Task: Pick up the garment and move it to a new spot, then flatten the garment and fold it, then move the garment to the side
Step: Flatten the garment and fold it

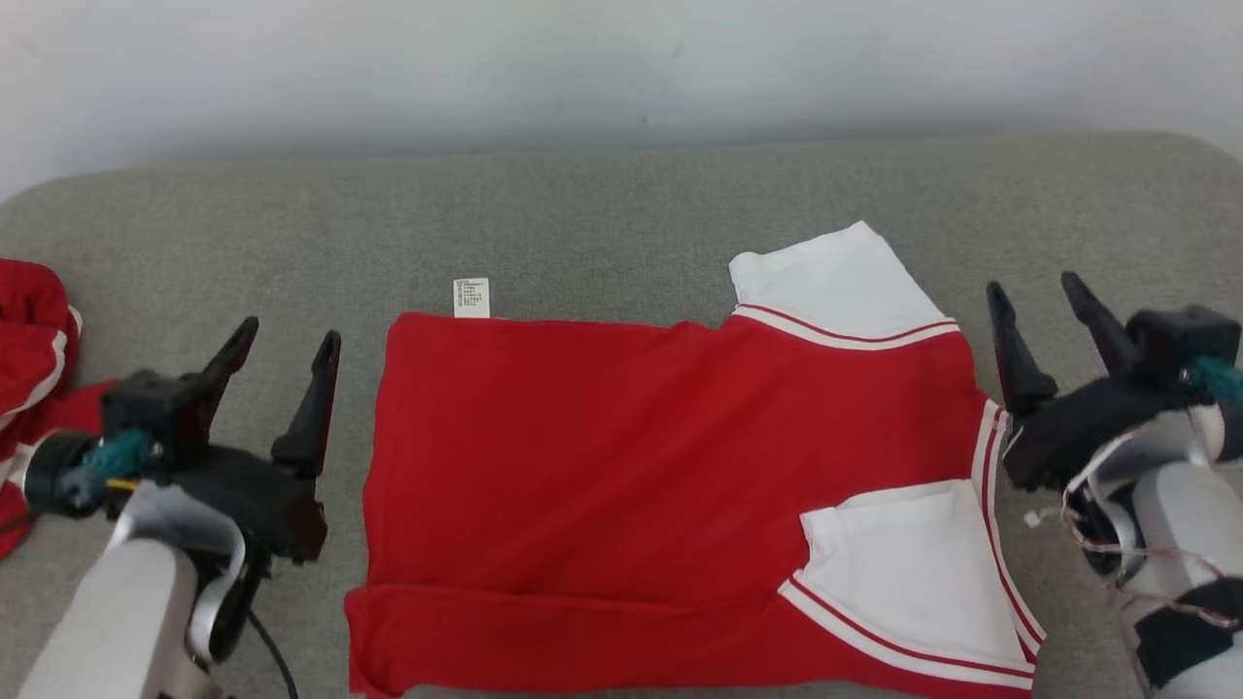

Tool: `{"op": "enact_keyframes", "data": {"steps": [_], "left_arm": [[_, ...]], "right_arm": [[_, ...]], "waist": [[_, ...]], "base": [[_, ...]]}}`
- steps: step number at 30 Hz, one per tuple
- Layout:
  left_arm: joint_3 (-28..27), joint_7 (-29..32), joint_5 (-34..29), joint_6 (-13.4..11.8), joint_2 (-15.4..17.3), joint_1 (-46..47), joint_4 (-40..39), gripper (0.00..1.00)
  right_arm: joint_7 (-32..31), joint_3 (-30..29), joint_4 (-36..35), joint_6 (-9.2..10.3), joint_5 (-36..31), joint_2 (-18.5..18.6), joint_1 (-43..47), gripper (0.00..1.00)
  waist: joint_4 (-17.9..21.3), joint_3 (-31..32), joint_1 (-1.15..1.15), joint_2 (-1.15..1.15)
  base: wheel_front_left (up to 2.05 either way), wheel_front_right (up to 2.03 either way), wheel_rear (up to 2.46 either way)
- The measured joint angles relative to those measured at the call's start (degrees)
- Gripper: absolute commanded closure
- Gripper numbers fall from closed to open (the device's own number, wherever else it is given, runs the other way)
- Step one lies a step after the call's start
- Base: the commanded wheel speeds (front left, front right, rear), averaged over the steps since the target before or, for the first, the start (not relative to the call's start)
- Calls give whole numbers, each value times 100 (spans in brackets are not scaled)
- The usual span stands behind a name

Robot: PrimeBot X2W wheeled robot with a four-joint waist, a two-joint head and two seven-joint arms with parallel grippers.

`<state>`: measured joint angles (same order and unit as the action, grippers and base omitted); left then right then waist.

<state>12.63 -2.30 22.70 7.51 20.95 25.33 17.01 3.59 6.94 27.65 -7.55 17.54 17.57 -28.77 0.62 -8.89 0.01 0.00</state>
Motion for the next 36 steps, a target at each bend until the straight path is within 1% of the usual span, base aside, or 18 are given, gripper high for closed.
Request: {"op": "enact_keyframes", "data": {"steps": [5, 8, 14, 18, 25, 30, 36], "left_arm": [[790, 862, 896, 1, 393, 996, 359, 0], [1240, 1226, 1274, 1, 576, 1493, 556, 0], [2085, 1677, 1859, 1, 664, 2259, 922, 0], [2535, 1827, 2081, 1, 661, 2599, 1207, 0], [3040, 1777, 2451, 1, 639, 3159, 1666, 0], [3406, 1691, 2757, 1, 550, 3507, 1952, 0], [3721, 1613, 3031, 4, 460, 3787, 2265, 0]], "right_arm": [[-354, 247, 590, 0, 121, 158, -994, 0], [-478, 422, 971, 0, 171, 218, -1461, 0], [-701, 872, 1746, 0, 310, 249, -2235, 0], [-810, 1131, 2241, 0, 352, 252, -2661, 0], [-937, 1322, 3011, 0, 548, 127, -3405, 0], [-1024, 1523, 3542, 0, 624, 66, -3855, 0], [-1116, 1746, 3918, 0, 603, 22, -4202, 0]], "waist": [[-24, -430, 0, 0], [-43, -684, 1, 0], [-90, -1121, 1, 1], [-132, -1337, 0, 1], [-203, -1625, 0, 1], [-279, -1809, -1, 1], [-358, -1915, -1, 0]], "base": [[0, 0, 0], [0, 0, 0], [0, 0, 0], [0, 0, 0], [0, 0, 0], [0, 0, 0], [0, 0, 0]]}}
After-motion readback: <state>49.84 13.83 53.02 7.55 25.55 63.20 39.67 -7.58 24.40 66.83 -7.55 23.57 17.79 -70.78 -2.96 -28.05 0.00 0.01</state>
